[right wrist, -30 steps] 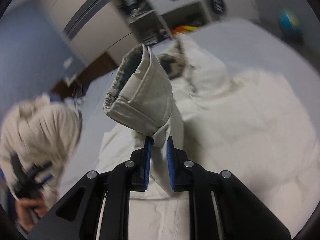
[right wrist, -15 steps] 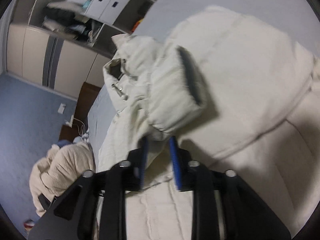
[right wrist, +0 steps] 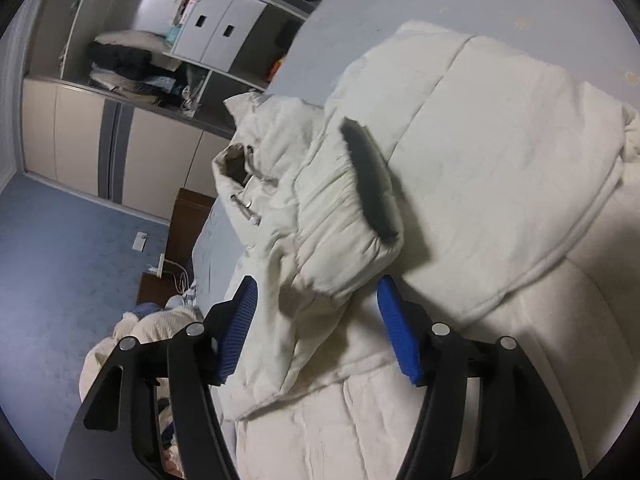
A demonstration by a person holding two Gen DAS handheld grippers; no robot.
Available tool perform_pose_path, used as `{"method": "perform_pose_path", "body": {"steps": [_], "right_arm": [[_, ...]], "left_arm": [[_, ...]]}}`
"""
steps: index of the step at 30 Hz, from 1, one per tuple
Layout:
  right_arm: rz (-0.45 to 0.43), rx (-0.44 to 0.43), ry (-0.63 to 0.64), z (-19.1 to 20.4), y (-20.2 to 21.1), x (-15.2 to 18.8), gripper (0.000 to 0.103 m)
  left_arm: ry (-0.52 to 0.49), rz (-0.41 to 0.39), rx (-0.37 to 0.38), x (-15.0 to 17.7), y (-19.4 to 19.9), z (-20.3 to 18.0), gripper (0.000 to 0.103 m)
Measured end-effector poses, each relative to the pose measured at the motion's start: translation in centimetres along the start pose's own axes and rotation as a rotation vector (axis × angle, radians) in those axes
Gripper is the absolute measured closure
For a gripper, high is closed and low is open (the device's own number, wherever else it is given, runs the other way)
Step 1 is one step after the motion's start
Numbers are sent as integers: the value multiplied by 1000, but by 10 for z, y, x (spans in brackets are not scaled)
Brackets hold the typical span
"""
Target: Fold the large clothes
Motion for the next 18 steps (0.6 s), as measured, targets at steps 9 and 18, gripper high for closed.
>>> {"method": "perform_pose_path", "body": {"steps": [9,18], "right_arm": [[-64,57,17,-6,3,-39,95],[13,155,34,-40,7,-49,61]], "left_arm": [[-17,16,-8,4,-6,-3,12],[-105,53,0,19,-17,-26,12]]}}
Point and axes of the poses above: each gripper's, at about its wrist camera, not at the fingertips, and y roughly against the way its jaws point, z to its left, x to its underside, the point moved 8 cm from there along -y, roughly the way its jaws point, and after that the axes turned 11 degrees about -z, right-handed, at the moved point
